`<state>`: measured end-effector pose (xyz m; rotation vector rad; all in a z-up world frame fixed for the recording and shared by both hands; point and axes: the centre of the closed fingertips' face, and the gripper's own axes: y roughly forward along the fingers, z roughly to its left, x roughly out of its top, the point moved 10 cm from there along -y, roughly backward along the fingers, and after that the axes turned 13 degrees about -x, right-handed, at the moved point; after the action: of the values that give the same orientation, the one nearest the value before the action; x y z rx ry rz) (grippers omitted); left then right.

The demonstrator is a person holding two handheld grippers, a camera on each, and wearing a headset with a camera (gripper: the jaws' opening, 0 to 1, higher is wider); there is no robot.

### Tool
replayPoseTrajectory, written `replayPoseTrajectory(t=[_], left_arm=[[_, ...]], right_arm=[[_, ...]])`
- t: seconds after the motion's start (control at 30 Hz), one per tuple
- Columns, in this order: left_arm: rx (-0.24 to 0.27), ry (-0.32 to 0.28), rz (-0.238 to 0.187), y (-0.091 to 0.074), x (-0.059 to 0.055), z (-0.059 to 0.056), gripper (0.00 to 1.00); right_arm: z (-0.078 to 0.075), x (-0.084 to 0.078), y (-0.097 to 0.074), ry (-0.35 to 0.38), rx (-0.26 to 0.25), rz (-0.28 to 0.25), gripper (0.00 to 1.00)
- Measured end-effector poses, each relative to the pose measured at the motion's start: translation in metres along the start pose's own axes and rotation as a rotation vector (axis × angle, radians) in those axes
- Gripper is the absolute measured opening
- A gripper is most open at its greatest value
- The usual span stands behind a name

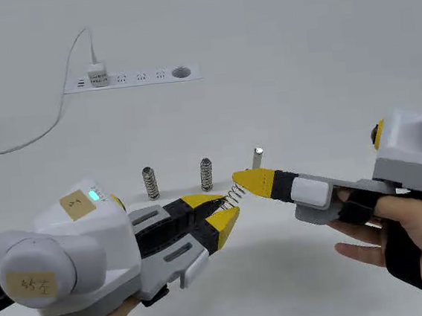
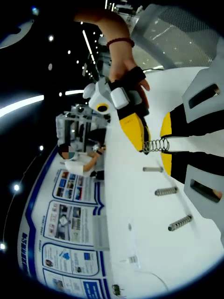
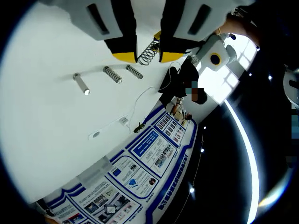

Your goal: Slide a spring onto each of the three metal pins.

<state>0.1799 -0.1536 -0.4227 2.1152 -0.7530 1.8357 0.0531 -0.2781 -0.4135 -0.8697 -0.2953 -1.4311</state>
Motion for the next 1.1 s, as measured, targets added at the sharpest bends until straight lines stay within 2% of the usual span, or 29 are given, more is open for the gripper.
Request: replayPoseTrajectory(t=[0.17,0.3,0.6,0.8,0.9,1.1], left_arm=[[-0.003,0.012,-0.009,-0.002,0.004,-0.001,0.10],[-0.003,0.022,0.005,-0.002,0.004,-0.003,0.10],[0.000,0.026,0.033,0.000,0.005,-0.002,0.11],[0.018,0.023,0.065,0.001,0.002,-0.001,0.18],[0.028,0.024,0.089,0.000,-0.001,0.000,0.21],[0.080,0.034,0.149,-0.005,-0.006,0.002,0.28]], right_arm=[[0.000,0.002,0.000,0.042,0.023,0.002,0.14],[0.002,0.001,-0.001,0.055,0.047,0.018,0.13],[0.007,0.002,-0.002,0.020,0.063,0.003,0.11],[0.010,0.005,-0.002,-0.049,0.040,-0.020,0.11],[0.011,0.010,-0.002,-0.112,0.019,-0.034,0.11],[0.012,0.020,-0.003,-0.221,-0.025,-0.074,0.11]])
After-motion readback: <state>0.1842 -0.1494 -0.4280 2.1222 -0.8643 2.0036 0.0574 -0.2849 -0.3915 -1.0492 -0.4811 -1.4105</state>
